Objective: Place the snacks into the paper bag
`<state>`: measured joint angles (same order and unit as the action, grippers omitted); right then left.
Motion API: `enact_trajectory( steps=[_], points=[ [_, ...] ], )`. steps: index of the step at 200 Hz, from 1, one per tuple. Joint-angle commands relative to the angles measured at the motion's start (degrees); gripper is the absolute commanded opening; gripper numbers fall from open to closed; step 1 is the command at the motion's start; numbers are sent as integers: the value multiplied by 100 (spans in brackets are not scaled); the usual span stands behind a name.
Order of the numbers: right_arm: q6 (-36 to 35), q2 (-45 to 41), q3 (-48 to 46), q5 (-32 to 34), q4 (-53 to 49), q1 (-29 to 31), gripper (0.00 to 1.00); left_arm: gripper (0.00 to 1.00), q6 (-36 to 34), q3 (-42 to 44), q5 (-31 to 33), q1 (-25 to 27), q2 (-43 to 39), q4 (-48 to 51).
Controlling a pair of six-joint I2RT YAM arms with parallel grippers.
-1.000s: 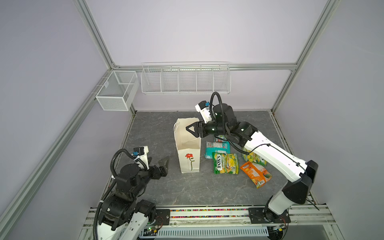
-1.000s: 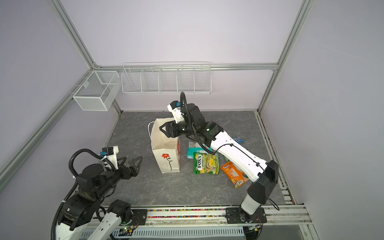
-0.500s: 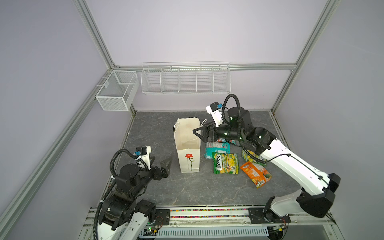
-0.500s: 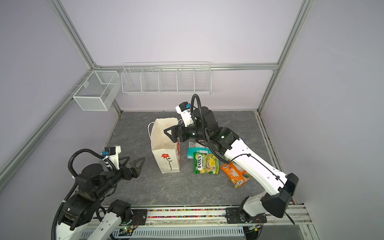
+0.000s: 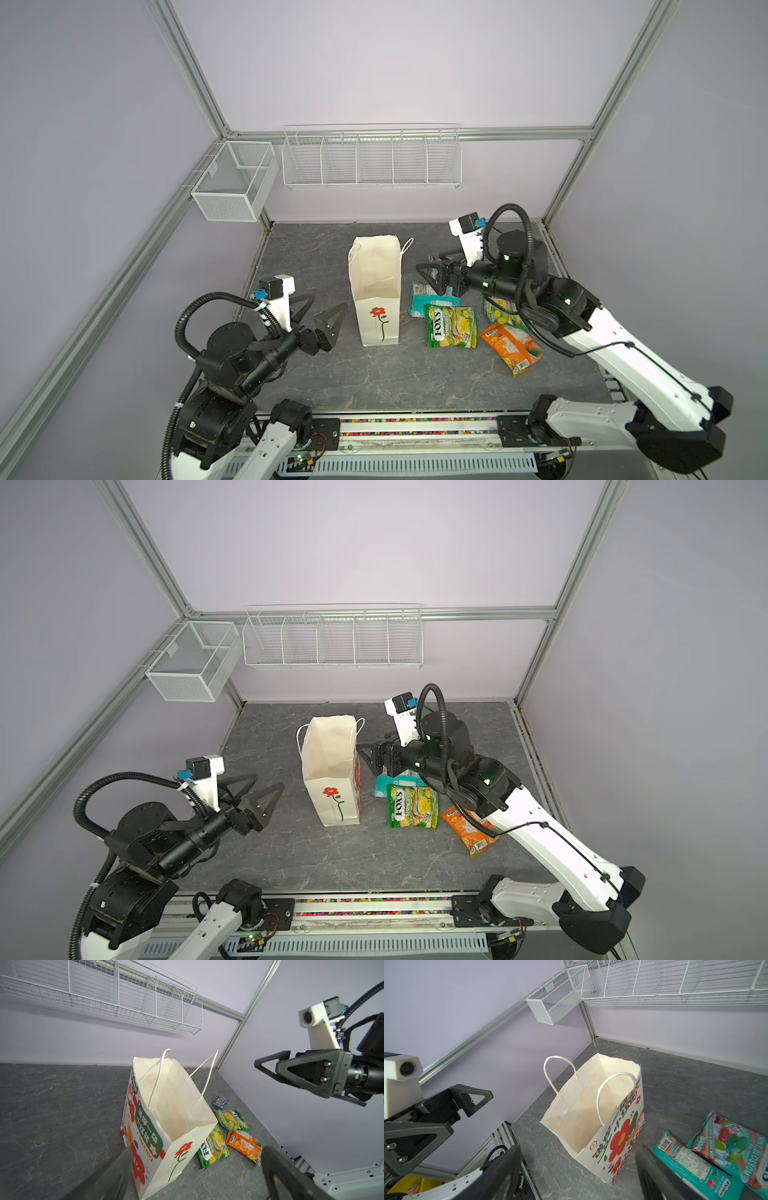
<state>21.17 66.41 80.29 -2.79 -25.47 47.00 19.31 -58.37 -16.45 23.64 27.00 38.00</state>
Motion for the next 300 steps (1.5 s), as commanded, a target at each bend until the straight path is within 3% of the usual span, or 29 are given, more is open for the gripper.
enact_trajectory(
  steps=[1,21,39,48,64,71,76,93,117,173,247,300],
  points=[
    [-112,-205,-178,312,-38,-51,88,99,16,-194,132,243,178,15],
    [-106,-264,-198,326,-113,-71,88,99,-92,-375,740,975,418,15],
    [-104,-311,-223,345,-141,-82,88,99,-323,-552,1955,2429,857,15],
    [-104,-338,-238,362,-163,-84,88,99,-563,-645,3053,3561,1175,-43],
    [-117,-429,-281,419,-235,-101,88,99,-1312,-904,5699,5824,2082,-265],
    [-134,-497,-312,461,-278,-109,88,99,-1616,-1095,6680,6471,2573,-354],
    [-150,-550,-340,499,-313,-116,88,99,-1688,-1301,6950,6637,2898,-286],
    [-195,-760,-434,658,-466,-138,88,99,-1258,-1867,7040,6615,3756,-74],
    [-245,-1205,-619,994,-717,-165,88,99,-1191,-1996,6399,6473,4321,-506],
    [-177,-2341,-1069,2357,-1236,-245,88,99,72,-2192,5195,6030,5513,-753],
    [-77,-2858,-1308,2910,-1572,-279,89,99,2023,-2495,4542,5449,6845,-582],
    [-74,-2967,-1384,3019,-1671,-280,88,100,2555,-2730,4255,5209,7507,-525]
  ],
)
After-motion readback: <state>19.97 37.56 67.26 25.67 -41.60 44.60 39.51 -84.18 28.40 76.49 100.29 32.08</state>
